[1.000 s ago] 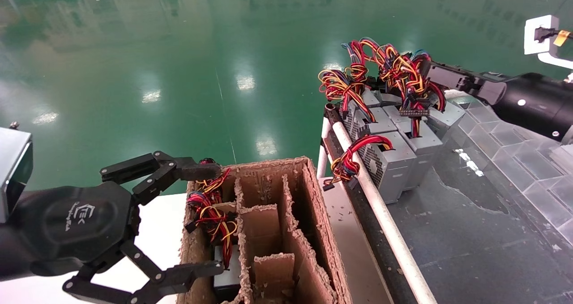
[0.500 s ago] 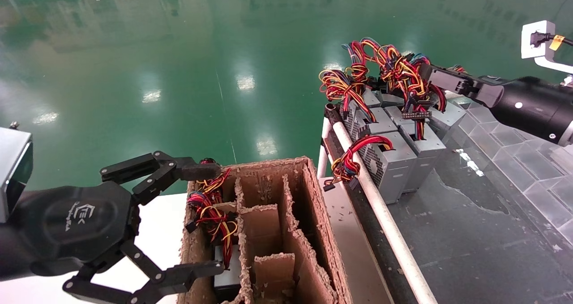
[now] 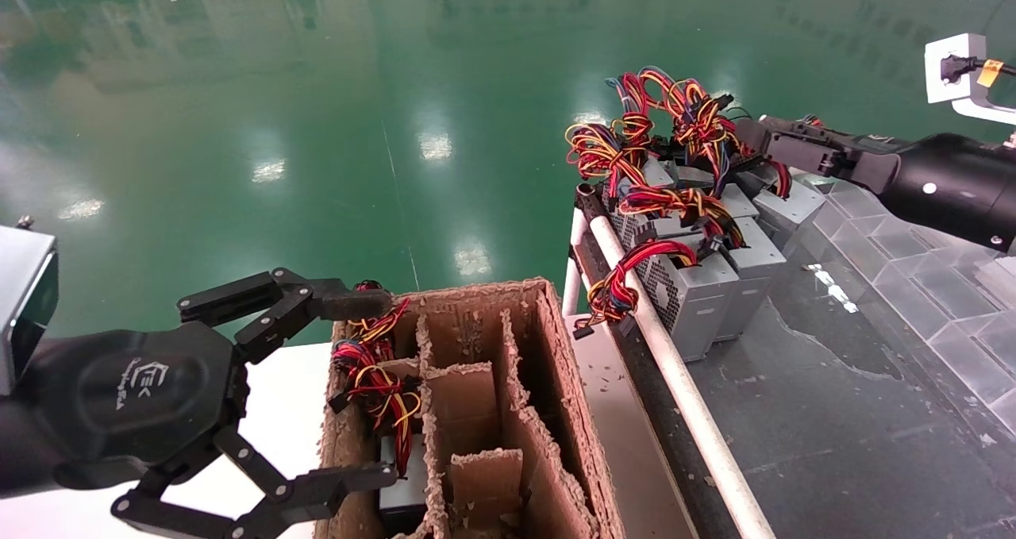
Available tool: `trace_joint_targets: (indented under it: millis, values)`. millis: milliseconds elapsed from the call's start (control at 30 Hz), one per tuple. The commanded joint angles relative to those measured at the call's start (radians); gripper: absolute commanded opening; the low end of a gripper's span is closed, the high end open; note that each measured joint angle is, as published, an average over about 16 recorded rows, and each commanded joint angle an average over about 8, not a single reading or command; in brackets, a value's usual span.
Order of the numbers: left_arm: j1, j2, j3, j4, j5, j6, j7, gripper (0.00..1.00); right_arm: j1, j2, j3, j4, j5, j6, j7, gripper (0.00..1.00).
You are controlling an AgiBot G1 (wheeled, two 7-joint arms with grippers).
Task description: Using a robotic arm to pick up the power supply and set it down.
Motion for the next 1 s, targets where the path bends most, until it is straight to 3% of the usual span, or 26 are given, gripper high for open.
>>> trace_joint_targets:
  millis: [33,433,1000]
  values:
    - [0.000,0.000,0.000,0.000,0.000,0.000,0.000,1.00,0.003,0.000,-0.005,-0.002,-0.008,0.006,-0.004,1.00]
    - [0.000,0.000,0.000,0.000,0.000,0.000,0.000,1.00,-0.010,0.029,0.029,0.039,0.021,-0.064,0.001,1.00]
    - [0.000,0.000,0.001,0.001,-0.001,0.000,0.001,1.00,-0.190,0.103,0.174,0.379,0.003,-0.102,0.023,1.00]
